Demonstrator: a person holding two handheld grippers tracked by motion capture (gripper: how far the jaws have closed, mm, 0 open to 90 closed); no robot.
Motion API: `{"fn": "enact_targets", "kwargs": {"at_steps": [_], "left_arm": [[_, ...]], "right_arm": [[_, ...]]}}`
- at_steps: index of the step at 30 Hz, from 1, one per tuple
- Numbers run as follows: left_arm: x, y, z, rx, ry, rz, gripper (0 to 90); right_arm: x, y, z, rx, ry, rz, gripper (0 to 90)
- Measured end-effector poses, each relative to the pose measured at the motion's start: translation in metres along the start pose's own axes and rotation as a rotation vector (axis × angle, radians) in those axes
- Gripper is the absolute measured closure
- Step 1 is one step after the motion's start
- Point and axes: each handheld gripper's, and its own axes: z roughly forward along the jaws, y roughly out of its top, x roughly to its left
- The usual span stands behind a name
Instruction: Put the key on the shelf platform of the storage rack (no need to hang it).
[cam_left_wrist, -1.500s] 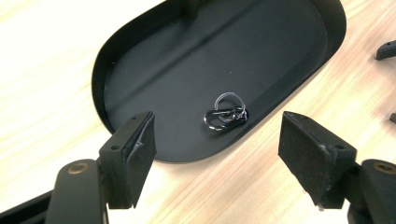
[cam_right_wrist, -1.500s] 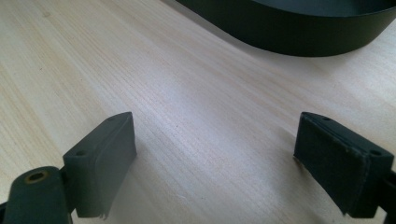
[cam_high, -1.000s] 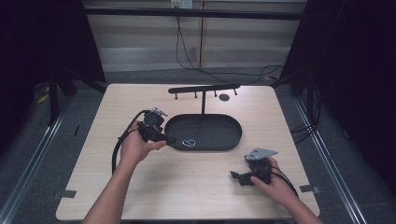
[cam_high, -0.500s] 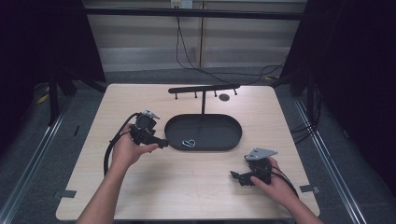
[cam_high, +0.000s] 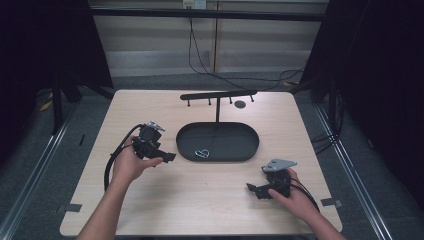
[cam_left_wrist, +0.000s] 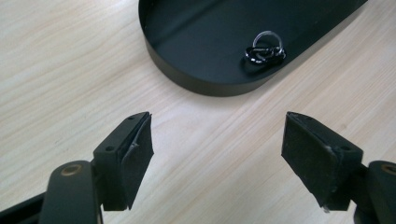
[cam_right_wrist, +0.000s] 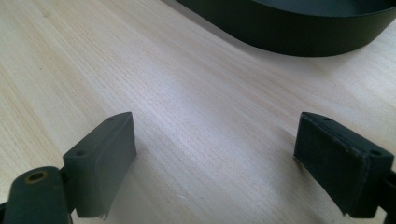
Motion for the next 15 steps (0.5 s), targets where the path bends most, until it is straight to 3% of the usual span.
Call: {"fn": "enact_targets", "kwargs": {"at_steps": [15], "left_arm": [[0.013,-0.020,-0.006,0.042,0.020,-0.008,25.4]], "right_arm": [[0.000,0.000,0.000,-0.001,0.000,0.002,12.1]]}}
